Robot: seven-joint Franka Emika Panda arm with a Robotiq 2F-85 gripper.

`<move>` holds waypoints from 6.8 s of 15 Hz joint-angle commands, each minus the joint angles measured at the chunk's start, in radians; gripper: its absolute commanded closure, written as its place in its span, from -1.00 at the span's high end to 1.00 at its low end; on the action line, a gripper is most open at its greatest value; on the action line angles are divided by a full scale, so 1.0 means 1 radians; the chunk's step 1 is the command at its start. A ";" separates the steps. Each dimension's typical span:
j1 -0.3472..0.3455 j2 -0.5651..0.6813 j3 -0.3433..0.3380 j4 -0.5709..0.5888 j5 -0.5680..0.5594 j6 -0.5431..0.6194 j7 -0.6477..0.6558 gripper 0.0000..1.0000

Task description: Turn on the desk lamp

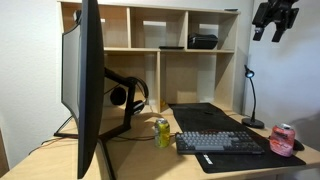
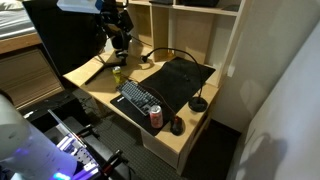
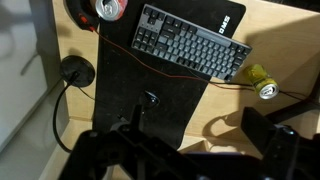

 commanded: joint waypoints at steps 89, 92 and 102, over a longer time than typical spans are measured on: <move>-0.049 2.061 0.064 1.945 -0.238 0.032 -0.295 1.00; -0.059 2.090 0.075 1.949 -0.228 0.143 -0.297 1.00; -0.104 2.134 -0.007 2.050 -0.226 0.030 -0.284 1.00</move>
